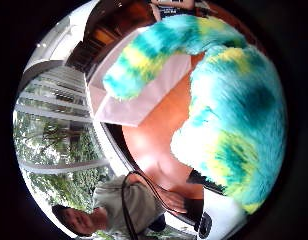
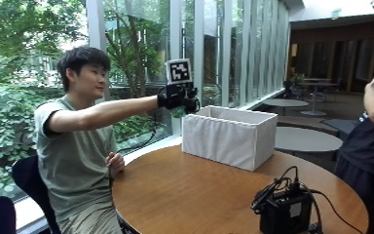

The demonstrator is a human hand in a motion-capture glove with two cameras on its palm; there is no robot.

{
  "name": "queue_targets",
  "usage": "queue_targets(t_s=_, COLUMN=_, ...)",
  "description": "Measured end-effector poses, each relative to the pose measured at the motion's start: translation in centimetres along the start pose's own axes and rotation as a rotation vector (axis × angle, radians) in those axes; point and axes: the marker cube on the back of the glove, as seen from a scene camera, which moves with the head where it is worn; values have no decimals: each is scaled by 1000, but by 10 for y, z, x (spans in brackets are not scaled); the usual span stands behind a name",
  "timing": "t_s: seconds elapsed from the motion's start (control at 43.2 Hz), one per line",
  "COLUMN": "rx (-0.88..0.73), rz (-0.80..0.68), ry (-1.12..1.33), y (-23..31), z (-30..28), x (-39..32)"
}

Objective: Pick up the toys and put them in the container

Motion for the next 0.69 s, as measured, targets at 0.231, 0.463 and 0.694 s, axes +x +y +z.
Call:
queue_targets(t_s=0.231, rx=110, rz=-102, ry=49, y=-64, z=-66, x=-72)
queue_targets(t_s=0.463, rx=45, rz=-33, ry=14, y=-143, z=-52, x=-210)
queue_targets(t_s=0.694, rx=19, rz=-172, ry=12, y=-164, z=-24, x=-271)
